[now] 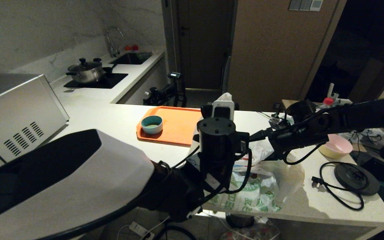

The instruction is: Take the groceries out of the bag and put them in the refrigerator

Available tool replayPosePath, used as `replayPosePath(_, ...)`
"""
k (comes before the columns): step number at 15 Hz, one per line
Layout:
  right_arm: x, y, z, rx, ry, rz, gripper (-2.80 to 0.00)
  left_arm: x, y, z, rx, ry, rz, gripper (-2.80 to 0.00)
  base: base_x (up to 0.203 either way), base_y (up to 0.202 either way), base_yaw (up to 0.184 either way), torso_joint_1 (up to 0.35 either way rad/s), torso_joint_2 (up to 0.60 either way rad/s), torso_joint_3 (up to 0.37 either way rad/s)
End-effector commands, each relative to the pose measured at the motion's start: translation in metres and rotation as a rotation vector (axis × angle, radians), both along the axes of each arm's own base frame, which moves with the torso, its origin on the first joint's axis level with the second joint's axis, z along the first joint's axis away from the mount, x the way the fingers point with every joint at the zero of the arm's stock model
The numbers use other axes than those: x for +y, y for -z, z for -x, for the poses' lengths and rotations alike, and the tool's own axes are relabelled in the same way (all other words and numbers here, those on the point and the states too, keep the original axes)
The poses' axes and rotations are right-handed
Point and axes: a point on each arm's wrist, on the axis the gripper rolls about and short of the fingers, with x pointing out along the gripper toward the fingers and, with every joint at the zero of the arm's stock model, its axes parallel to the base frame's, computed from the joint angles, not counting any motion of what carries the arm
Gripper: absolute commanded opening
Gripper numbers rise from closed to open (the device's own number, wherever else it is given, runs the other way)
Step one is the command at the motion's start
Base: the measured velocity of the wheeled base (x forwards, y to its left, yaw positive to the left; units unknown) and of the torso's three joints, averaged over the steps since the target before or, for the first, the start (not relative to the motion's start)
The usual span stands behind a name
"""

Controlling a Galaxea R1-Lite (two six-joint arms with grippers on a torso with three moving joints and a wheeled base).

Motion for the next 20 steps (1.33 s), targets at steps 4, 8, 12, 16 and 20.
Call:
replayPosePath(4,0.005,0.005,-0.001,0.032,0.016,0.01,-2.8,0.0,-0.001,0.0,-0.004,-0.003,0.007,-2.8,0.0,0.0,0.0,0.0,0.0,0.0)
replayPosePath(8,0.015,0.006,0.001,0.045,-0.003,0.007,-2.8,0.001,-0.002,0.001,-0.005,-0.003,0.01,-2.8,0.0,0.0,0.0,0.0,0.0,0.0)
replayPosePath(12,0.021,0.001,0.004,0.038,-0.015,0.008,-2.8,0.002,-0.004,0.001,-0.007,-0.005,0.012,-2.8,0.0,0.0,0.0,0.0,0.0,0.0)
replayPosePath(16,0.016,-0.021,0.025,0.015,-0.014,0.006,-2.8,0.003,-0.006,0.001,-0.01,-0.005,0.015,-2.8,0.0,0.0,0.0,0.0,0.0,0.0)
replayPosePath(20,0.004,-0.029,0.066,0.04,-0.01,0.022,-2.8,-0.001,0.003,-0.001,0.004,-0.003,-0.004,-2.8,0.0,0.0,0.0,0.0,0.0,0.0)
